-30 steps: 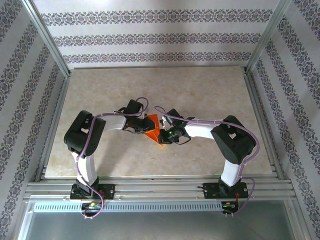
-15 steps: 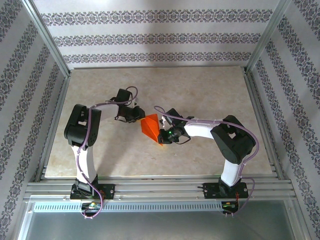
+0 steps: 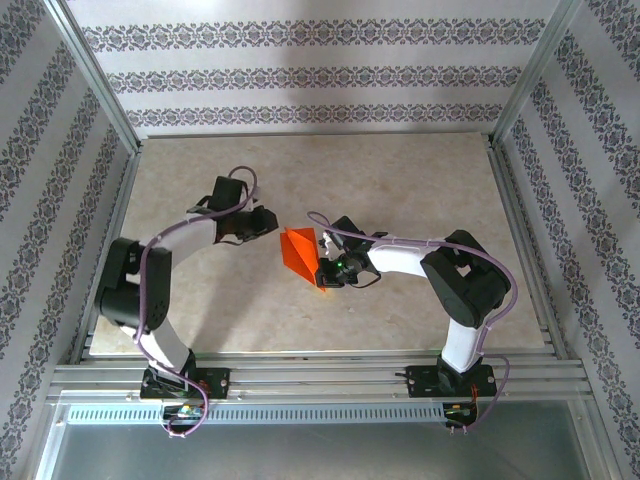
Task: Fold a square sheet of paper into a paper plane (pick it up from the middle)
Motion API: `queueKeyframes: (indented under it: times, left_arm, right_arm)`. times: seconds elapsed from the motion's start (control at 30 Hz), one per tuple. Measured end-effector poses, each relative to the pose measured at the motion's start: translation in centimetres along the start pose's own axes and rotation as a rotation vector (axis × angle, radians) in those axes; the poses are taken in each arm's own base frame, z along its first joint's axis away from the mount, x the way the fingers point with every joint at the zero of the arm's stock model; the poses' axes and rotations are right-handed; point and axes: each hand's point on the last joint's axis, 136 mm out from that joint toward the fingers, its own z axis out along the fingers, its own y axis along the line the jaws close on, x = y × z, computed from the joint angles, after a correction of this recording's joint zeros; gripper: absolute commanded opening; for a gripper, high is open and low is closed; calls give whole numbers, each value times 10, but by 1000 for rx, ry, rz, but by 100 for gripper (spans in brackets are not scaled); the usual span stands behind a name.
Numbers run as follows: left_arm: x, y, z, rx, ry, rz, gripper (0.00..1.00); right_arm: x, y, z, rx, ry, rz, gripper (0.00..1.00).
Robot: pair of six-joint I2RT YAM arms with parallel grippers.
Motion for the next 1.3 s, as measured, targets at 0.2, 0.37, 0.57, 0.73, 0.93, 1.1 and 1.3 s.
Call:
queueKeyframes:
  times: [0.2, 0.37, 0.57, 0.73, 0.93, 1.1, 1.3]
  left_arm:
    - [50, -40, 34, 124, 117, 31, 17]
    - [63, -23, 65, 114, 174, -21, 17]
    - [57, -10, 79, 79, 176, -18, 17]
    - [35, 4, 78, 52, 133, -6, 18]
    - [21, 19, 77, 55, 143, -25, 18]
    - [5, 26, 77, 67, 149, -54, 19]
    - [-29, 47, 73, 7, 97, -62, 19]
  right_arm:
    - [0, 0, 1, 1, 5, 2, 0]
    - [0, 0, 1, 1, 6, 3, 0]
    - [1, 0, 1, 0, 7, 3, 0]
    - [1, -1, 1, 1, 8, 3, 0]
    - [1, -1, 1, 2, 9, 4, 0]
    - [-2, 0, 3, -3, 0, -1, 0]
    - [-2, 0, 3, -3, -1, -1, 0]
